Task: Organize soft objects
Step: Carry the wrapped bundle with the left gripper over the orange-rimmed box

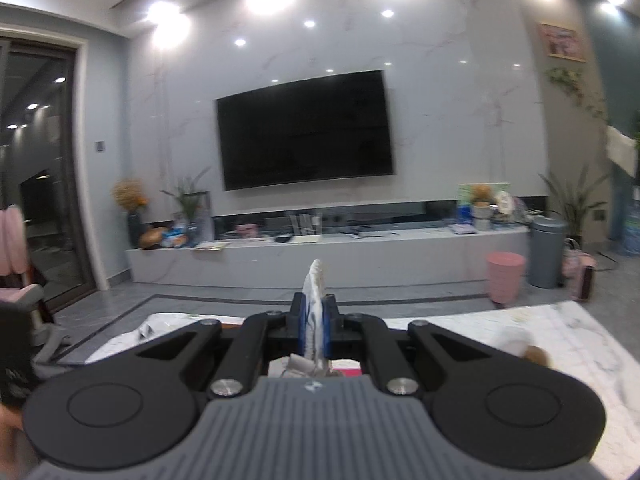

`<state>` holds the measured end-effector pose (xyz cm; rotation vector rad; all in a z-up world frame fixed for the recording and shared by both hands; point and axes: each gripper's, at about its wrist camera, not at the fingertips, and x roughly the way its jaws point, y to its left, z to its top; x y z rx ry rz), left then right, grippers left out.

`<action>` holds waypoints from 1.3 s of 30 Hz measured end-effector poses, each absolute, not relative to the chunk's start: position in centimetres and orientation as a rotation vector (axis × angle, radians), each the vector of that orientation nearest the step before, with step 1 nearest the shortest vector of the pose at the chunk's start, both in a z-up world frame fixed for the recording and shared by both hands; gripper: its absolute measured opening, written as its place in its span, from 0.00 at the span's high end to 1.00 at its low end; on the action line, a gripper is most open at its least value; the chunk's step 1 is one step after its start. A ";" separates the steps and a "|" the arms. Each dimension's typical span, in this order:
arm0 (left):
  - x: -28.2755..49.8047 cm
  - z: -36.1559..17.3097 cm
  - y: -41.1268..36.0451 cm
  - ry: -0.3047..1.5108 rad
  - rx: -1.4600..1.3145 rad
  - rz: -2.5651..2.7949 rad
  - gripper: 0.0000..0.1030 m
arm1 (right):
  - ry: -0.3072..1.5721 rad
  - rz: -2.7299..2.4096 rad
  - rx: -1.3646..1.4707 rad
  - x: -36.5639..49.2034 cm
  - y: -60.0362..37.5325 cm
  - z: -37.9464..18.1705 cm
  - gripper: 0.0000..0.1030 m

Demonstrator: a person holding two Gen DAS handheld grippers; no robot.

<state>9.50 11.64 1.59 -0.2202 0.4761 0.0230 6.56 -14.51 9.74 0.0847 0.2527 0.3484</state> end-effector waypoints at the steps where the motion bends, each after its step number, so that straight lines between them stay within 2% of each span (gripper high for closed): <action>1: 9.3 2.0 12.1 0.457 -0.229 0.037 0.37 | 0.248 0.358 0.087 6.7 -13.6 9.8 0.95; 10: 8.0 7.6 15.1 0.340 -0.259 0.042 0.37 | 0.227 0.415 0.055 7.7 -6.8 10.0 0.95; 14: 9.6 9.0 15.8 0.396 -0.299 -0.006 0.37 | 0.221 0.383 0.087 8.3 -5.4 9.6 0.95; 22: 11.7 2.3 14.5 0.493 -0.161 0.047 0.37 | 0.225 0.397 0.126 9.1 -3.5 7.6 0.95; 23: 11.8 1.7 14.1 0.495 -0.114 0.085 0.37 | 0.226 0.404 0.120 9.2 -3.2 7.1 1.00; 24: 12.0 1.2 14.0 0.501 -0.082 0.105 0.37 | 0.233 0.414 0.120 9.4 -2.9 6.7 1.00; 32: 13.4 -1.6 13.0 0.622 -0.005 0.105 0.37 | 0.299 0.462 0.086 10.7 -0.5 2.5 1.00; 38: 13.1 -2.5 13.7 0.646 -0.006 0.095 0.37 | 0.421 0.517 0.005 11.8 -1.4 2.0 1.00; 39: 13.0 -2.4 14.0 0.644 -0.017 0.087 0.37 | 0.446 0.530 -0.034 12.1 -1.5 2.1 0.98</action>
